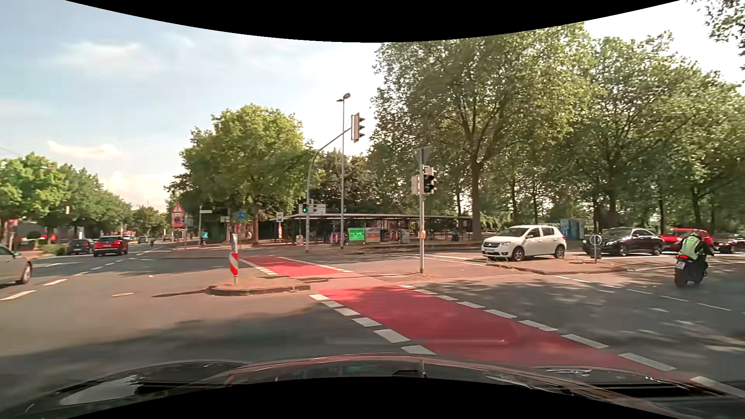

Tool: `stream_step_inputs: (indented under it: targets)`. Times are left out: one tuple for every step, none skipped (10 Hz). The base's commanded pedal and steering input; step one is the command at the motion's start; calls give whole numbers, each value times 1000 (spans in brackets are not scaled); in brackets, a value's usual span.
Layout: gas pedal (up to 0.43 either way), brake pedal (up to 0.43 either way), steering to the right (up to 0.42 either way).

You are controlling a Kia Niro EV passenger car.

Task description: Follow the waypoints while adhering to traffic rules and regulations

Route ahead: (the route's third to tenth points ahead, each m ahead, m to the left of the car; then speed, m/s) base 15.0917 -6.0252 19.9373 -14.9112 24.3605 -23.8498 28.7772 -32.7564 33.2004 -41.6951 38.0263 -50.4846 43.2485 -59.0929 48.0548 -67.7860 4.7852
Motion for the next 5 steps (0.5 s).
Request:
stream_step_inputs:
  targets:
    - [157, 0, 414]
    - [157, 0, 418]
    - [169, 0, 420]
    - [177, 0, 420]
    - [177, 0, 420]
